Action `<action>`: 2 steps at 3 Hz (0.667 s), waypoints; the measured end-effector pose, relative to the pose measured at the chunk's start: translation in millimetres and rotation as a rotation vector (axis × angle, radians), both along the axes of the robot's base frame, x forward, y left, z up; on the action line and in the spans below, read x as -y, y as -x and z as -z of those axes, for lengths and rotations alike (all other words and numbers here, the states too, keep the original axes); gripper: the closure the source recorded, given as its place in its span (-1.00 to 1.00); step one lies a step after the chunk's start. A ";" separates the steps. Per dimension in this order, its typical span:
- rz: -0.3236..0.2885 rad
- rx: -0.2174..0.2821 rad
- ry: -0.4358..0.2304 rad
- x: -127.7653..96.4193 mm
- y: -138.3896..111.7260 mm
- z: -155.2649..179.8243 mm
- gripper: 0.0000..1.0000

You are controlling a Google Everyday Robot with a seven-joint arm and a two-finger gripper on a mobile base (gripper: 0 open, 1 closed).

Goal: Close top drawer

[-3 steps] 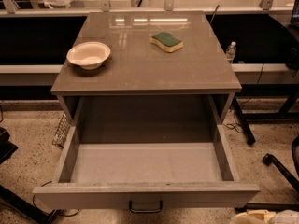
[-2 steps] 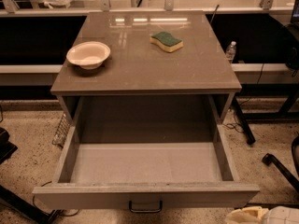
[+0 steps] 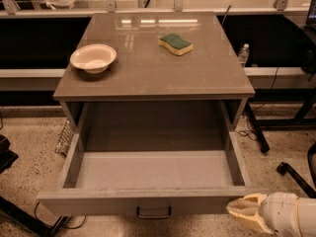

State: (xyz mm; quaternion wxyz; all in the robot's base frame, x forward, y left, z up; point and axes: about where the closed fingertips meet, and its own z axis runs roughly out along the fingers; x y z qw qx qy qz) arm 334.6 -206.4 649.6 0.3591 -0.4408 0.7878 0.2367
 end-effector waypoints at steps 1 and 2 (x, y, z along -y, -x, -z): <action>-0.002 0.003 -0.002 0.2 -2.8 0.8 1.00; -0.022 0.017 -0.015 -1.8 -25.2 3.2 1.00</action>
Offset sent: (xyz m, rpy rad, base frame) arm 0.0878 0.0043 -0.0106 0.0500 -0.0566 0.0715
